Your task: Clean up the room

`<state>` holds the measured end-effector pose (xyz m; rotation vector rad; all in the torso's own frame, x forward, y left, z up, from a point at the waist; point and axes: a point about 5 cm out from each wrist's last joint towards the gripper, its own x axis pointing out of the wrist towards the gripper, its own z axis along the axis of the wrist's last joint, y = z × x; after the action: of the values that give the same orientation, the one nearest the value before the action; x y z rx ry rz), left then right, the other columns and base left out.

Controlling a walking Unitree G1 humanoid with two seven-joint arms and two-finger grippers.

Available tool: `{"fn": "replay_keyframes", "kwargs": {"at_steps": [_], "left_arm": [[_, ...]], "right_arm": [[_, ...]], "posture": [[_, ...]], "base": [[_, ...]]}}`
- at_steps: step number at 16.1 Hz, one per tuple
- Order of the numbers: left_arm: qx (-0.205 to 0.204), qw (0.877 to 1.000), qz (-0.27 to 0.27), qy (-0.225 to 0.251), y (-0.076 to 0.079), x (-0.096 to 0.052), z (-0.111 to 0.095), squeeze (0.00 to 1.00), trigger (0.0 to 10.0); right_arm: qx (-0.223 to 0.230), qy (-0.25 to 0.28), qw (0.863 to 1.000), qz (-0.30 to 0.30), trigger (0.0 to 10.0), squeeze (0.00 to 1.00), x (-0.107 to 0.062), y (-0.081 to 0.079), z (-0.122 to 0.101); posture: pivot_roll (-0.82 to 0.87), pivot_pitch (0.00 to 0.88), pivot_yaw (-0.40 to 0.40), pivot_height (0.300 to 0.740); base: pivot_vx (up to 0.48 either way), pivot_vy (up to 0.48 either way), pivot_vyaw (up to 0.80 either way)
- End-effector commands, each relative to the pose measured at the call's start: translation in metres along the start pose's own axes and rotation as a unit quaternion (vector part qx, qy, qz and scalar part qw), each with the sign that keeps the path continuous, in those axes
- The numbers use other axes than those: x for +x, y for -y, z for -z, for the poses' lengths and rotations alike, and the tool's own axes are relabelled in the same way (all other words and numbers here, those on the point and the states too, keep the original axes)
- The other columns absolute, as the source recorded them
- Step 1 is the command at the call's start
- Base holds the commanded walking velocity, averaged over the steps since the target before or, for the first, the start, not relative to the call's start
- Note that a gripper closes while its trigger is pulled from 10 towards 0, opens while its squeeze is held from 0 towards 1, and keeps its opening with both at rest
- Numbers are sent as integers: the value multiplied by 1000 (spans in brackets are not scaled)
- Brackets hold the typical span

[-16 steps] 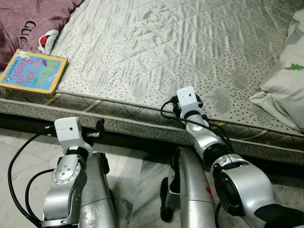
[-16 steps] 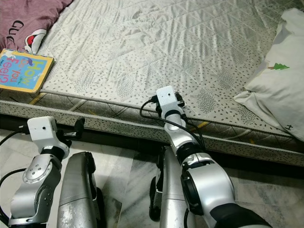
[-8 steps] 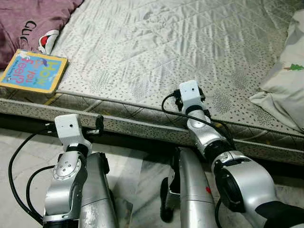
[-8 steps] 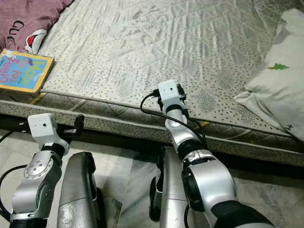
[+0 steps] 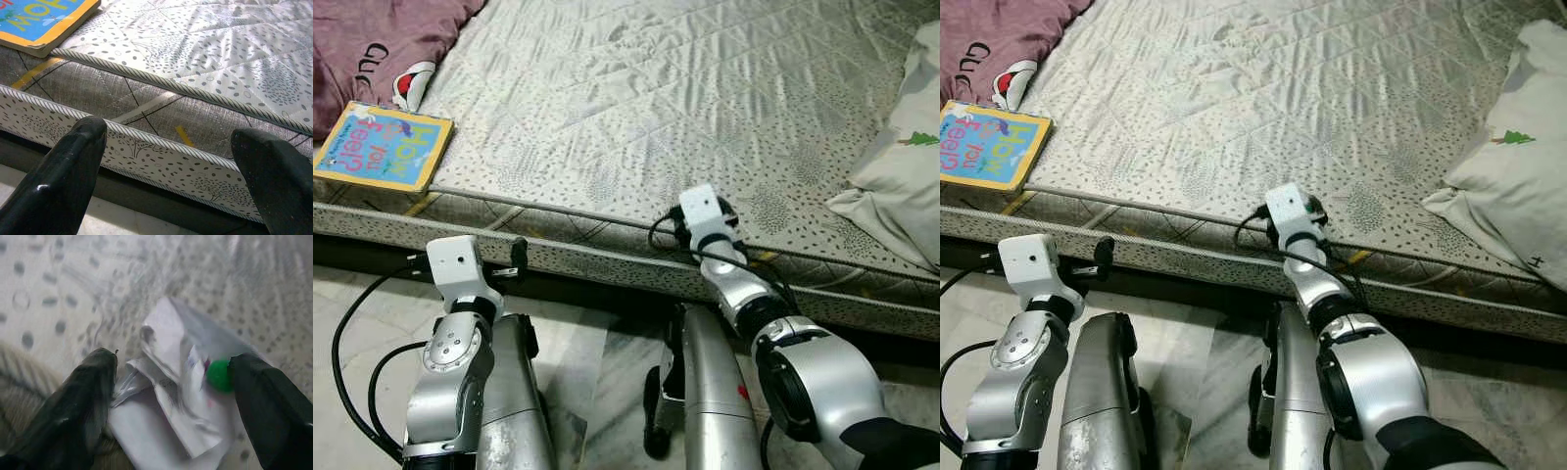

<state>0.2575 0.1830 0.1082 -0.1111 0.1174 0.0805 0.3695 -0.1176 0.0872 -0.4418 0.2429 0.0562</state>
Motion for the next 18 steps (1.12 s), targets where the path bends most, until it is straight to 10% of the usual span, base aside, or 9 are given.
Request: {"fn": "replay_keyframes", "kwargs": {"at_steps": [1, 2, 3, 4, 18], "left_arm": [[5, 1000, -2, -9, -1, -2, 4, 0, 10000], [6, 1000, -2, -10, -2, -2, 5, 0, 10000], [6, 1000, -1, -10, -2, -1, 5, 0, 10000], [6, 1000, -1, -10, -1, -1, 5, 0, 10000], [9, 1000, 5, -5, 0, 4, 2, 0, 10000]], "right_arm": [[-8, -36, 999, -24, 10000, 0, -4, -8, 15], [-3, -44, 998, -32, 10000, 0, -5, -10, 17], [-1, -45, 998, -32, 2157, 0, -5, -11, 17], [-1, -44, 999, -31, 0, 0, -5, -11, 17], [4, -41, 999, -27, 0, 0, -4, -11, 15]], "posture": [[227, 203, -63, 495], [227, 202, -63, 495], [229, 198, -63, 495], [229, 196, -62, 495], [229, 168, -60, 495]], "base": [[0, 0, 0], [0, 0, 0], [0, 0, 0], [0, 0, 0], [0, 0, 0]]}}
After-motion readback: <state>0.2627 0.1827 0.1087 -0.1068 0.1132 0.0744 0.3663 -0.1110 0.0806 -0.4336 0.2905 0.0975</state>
